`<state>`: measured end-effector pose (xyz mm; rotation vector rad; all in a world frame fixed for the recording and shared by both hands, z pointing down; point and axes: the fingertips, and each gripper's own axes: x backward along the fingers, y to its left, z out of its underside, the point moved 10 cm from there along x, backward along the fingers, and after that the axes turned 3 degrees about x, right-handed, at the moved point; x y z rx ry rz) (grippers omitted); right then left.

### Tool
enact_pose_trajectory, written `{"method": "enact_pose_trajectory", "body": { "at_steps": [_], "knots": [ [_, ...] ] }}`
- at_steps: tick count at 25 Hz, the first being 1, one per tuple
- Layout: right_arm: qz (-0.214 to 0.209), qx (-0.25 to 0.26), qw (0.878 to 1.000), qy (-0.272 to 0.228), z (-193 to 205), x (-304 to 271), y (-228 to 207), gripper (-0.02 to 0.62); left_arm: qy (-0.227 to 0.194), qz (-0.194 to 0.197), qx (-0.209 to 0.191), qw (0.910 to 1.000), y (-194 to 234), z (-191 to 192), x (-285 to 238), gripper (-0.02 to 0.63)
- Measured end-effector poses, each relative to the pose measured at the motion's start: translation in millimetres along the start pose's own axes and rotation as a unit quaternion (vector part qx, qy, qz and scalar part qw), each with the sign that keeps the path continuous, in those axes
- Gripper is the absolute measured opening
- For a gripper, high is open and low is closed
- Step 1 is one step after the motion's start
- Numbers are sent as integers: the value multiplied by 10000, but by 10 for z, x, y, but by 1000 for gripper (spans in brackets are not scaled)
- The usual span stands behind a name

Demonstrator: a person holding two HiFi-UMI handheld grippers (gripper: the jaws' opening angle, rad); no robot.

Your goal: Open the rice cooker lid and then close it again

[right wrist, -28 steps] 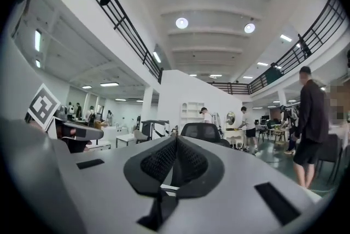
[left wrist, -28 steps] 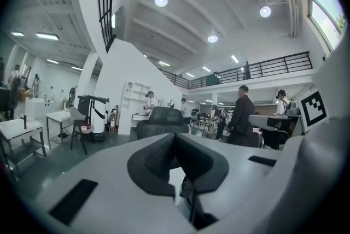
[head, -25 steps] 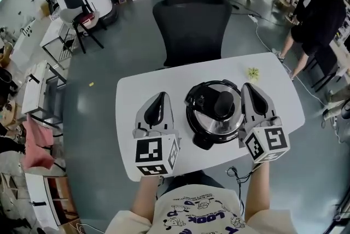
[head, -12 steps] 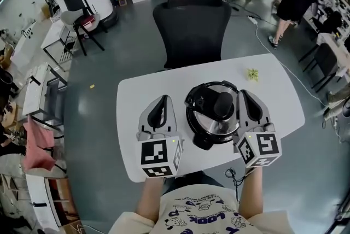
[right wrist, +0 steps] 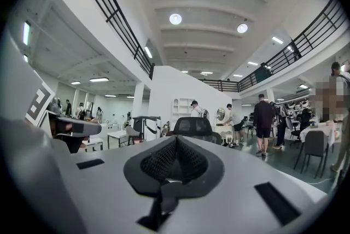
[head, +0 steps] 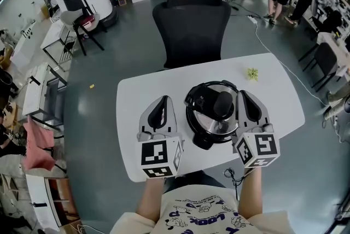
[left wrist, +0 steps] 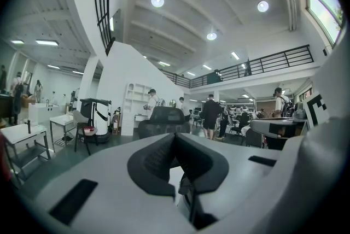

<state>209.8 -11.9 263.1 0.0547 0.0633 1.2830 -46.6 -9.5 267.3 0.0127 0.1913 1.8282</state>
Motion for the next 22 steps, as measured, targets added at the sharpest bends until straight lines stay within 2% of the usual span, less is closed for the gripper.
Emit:
{"method": "enact_pose_trajectory", "body": {
  "at_steps": [22],
  "knots": [
    [38, -35, 10000, 51, 25, -17, -31, 14, -29, 22, -9, 10000, -17, -29, -5, 14]
  ]
}}
